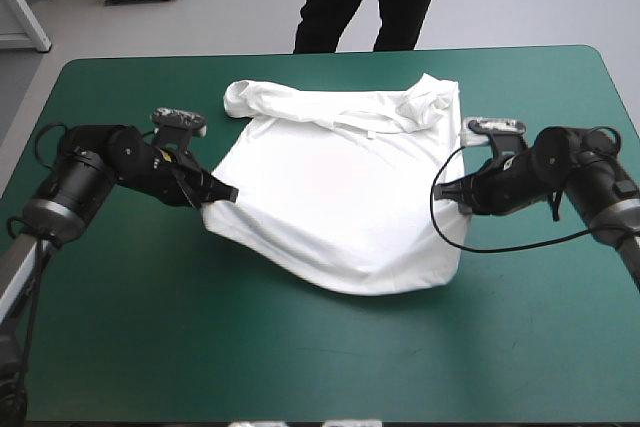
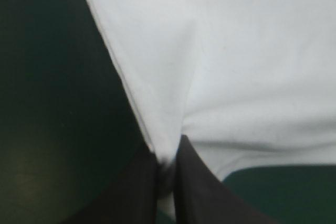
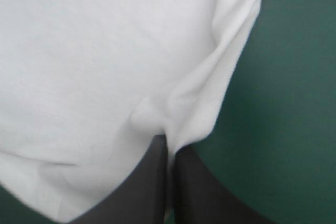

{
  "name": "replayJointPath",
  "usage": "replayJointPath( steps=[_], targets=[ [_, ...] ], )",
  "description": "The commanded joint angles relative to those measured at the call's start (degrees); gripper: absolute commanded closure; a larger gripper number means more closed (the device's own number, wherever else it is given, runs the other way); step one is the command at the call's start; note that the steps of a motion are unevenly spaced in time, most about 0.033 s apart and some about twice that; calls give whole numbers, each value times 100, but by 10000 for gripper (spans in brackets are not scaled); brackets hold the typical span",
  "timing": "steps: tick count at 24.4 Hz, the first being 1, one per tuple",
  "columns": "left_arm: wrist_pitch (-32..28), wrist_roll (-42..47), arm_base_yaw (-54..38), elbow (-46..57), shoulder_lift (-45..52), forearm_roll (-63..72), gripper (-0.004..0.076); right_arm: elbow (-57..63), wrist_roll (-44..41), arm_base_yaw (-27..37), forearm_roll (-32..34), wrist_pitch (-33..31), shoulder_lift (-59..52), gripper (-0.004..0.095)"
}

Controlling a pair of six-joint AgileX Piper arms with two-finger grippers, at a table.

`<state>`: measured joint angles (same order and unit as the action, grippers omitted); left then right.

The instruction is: Fold the cloth

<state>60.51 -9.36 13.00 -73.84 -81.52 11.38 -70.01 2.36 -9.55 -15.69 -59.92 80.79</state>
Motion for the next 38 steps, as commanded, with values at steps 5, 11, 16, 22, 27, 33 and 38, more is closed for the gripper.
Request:
replayJointPath(
  steps=[5,11,16,22,27,33,38],
  targets=[
    [-122,71,18,-1644,742,92,733,-2088,340,11,36,-286,-507,925],
    [-449,24,18,-2995,855,70,733,-3721,448,11,15,-143,-507,925],
    [-927,-95,18,-4066,855,84,733,-4821,880,11,-246,72,-507,925],
    [-1608,-415,18,-5366,864,620,733,-6232,911,11,-363,362,-507,924],
    [-1836,-799,18,-6314,864,1056,733,-7135,1101,11,-678,708,-507,922],
    [-1891,-831,18,-6412,676,831,733,-7172,1101,11,-546,856,-235,923],
    [-2800,-831,18,-6412,-46,319,733,-7126,1076,11,-15,1523,501,923]
  ],
)
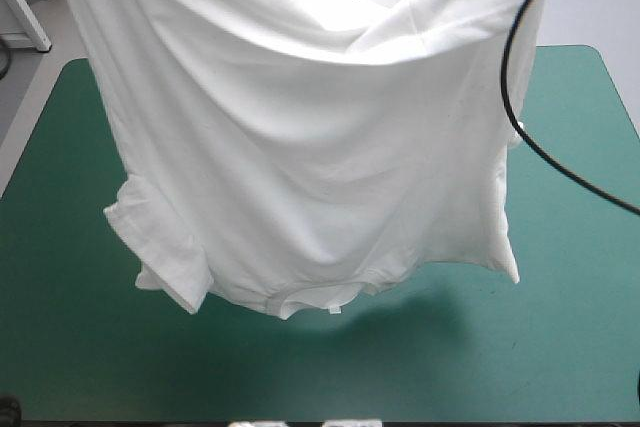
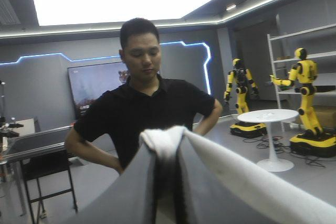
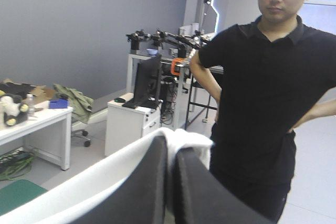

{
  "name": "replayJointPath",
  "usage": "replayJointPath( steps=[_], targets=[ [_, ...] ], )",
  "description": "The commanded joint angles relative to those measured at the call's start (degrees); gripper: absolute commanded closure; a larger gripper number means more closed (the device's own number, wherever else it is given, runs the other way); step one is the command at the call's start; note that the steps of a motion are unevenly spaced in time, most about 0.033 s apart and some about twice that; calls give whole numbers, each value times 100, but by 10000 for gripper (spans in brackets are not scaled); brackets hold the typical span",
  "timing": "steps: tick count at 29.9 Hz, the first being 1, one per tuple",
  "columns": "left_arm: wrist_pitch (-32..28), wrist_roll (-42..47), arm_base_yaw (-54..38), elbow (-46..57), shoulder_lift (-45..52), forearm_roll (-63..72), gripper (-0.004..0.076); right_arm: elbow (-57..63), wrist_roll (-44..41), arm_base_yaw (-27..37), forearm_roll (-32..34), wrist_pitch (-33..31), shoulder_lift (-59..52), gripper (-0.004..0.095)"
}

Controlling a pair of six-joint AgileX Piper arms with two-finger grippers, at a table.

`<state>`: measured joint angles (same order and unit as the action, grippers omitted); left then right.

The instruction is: Fold the cloth

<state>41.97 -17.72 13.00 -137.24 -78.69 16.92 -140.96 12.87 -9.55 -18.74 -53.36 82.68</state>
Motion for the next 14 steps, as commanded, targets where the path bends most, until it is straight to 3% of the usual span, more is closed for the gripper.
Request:
replayJointPath(
  steps=[1,8,14],
  targets=[
    [-1220,5,18,-72,-489,-338,733,-31,37,11,377,1147,479,923],
    [-2968,-26,18,-72,-1389,-466,733,-39,309,11,602,2959,1332,923],
    [-3376,-26,18,-94,-1780,-466,733,-39,531,11,602,3272,1519,923]
  ],
)
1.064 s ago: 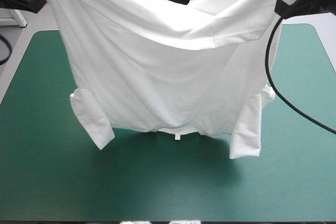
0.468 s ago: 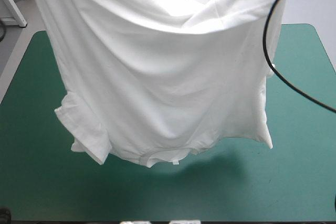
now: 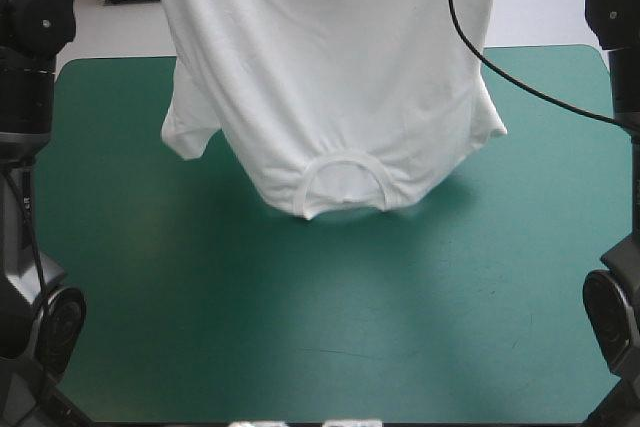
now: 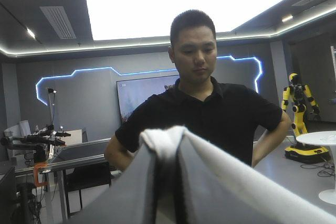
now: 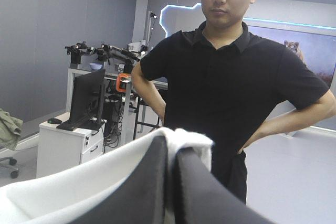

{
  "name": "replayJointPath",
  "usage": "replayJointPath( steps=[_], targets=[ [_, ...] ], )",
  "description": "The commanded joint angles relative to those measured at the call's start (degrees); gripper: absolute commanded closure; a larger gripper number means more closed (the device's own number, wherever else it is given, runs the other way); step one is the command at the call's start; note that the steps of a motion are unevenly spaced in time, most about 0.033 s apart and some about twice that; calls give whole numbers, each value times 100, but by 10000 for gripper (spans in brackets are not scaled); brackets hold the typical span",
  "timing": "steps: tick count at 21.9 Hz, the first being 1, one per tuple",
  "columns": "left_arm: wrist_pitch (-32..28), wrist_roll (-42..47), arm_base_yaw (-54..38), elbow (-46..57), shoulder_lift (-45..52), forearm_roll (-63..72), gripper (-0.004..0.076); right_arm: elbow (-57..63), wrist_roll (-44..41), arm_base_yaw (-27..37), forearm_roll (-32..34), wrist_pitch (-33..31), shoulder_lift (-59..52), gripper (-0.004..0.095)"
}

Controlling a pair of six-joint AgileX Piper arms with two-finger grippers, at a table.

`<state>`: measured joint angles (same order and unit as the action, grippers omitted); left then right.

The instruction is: Fold the cloth

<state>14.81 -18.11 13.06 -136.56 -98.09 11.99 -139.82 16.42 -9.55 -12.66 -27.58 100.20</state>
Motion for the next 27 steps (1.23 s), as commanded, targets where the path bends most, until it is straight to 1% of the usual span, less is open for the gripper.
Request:
replayJointPath(
  steps=[1,4,6,7,8,9,10,11,12,13,14,15,16,17,18,19,20,21,22,24,27],
  targets=[
    [-677,13,13,-162,144,38,733,-153,188,11,-6,745,-217,923],
    [-758,13,13,-162,69,74,733,-153,188,11,-17,835,-182,923],
    [-542,4,13,-162,5,47,733,-153,66,11,-32,673,-90,923],
    [-39,4,0,-151,-93,-128,733,-153,-150,11,-49,329,41,923],
    [320,4,0,-140,-176,-221,733,-153,-250,11,-49,74,145,923],
    [961,46,-22,-106,-383,-259,733,-153,-383,11,-49,-358,404,923],
    [1330,112,-49,-65,-519,-274,733,-153,-480,11,-49,-650,549,923],
    [1938,305,-48,19,-762,-329,733,-153,-589,11,-32,-1050,798,923],
    [2218,494,-48,93,-887,-463,733,-153,-671,11,24,-1264,922,923],
    [2685,798,-48,246,-1099,-750,733,-142,-800,11,165,-1575,1121,923],
    [3044,1074,-48,427,-1228,-1019,733,-44,-1053,41,345,-1749,1249,923],
    [3200,1192,-48,556,-1255,-1135,733,107,-1134,63,362,-1795,1249,923],
    [3346,1269,-48,862,-1255,-1199,733,503,-1123,94,386,-1938,1222,923],
    [3375,1269,-48,1046,-1230,-1269,733,783,-1123,107,424,-2020,1166,922],
    [3388,1369,-48,1437,-1117,-1430,733,1517,-1123,144,438,-2058,1008,921],
    [3388,1404,-33,1694,-1019,-1441,733,1962,-1123,144,438,-2058,882,921],
    [3332,1404,-23,2288,-808,-1441,733,2827,-998,144,450,-1935,611,921],
    [3264,1404,-23,2604,-679,-1413,733,3211,-939,144,450,-1867,451,921],
    [3081,1404,2,3176,-435,-1401,733,4122,-822,144,463,-1667,130,921],
    [2901,1415,13,3827,-129,-1320,733,4941,-811,144,458,-1457,-204,921],
    [2794,1415,13,4767,347,-1135,733,5977,-811,144,375,-1201,-645,921]
  ],
)
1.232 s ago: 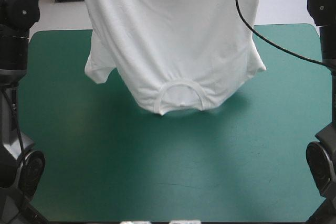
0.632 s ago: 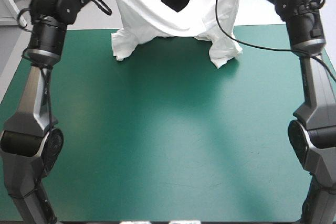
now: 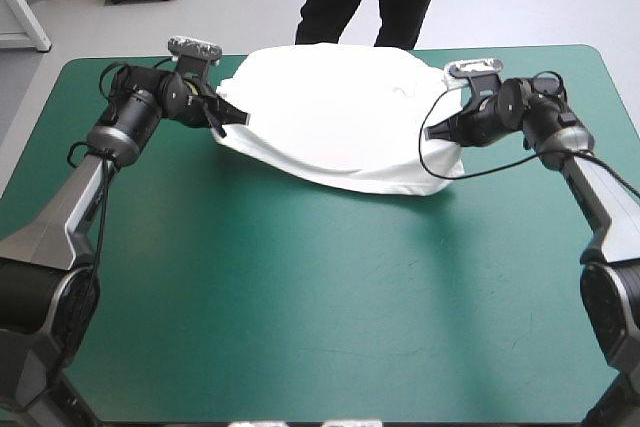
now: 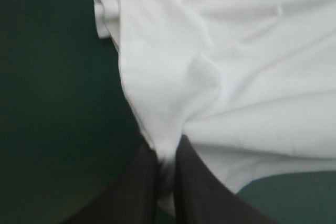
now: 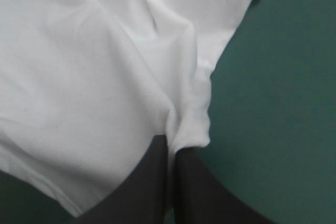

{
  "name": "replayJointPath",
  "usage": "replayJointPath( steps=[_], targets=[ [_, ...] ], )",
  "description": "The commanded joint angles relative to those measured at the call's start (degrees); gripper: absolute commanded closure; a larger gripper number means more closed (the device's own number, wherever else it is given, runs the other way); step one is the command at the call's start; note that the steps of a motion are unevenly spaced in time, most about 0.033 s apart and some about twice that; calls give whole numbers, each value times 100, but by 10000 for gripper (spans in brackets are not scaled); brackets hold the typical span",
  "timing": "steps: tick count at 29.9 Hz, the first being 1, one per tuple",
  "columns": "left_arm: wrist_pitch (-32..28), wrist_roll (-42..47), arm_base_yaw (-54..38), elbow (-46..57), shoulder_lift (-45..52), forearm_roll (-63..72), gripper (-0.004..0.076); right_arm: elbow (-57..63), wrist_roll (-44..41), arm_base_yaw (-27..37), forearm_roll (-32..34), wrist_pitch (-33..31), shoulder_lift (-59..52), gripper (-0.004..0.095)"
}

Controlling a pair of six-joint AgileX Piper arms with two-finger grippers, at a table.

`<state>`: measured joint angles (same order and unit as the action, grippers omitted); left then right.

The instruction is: Fold the cloth

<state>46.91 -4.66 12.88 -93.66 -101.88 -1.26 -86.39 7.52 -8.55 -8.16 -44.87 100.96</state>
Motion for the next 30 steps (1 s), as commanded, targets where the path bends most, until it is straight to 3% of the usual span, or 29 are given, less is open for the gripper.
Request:
replayJointPath(
  steps=[1,9,15,30],
  targets=[
    [-426,69,31,827,852,216,733,879,79,43,-155,579,-835,921],
    [-474,102,31,3390,2358,268,733,2723,92,43,-760,559,-1888,921],
    [-168,102,31,4723,3634,735,733,3455,70,43,-1030,117,-2773,921],
    [1813,256,31,5385,5937,1179,733,3759,-478,43,-1074,-1702,-4632,921]
  ],
)
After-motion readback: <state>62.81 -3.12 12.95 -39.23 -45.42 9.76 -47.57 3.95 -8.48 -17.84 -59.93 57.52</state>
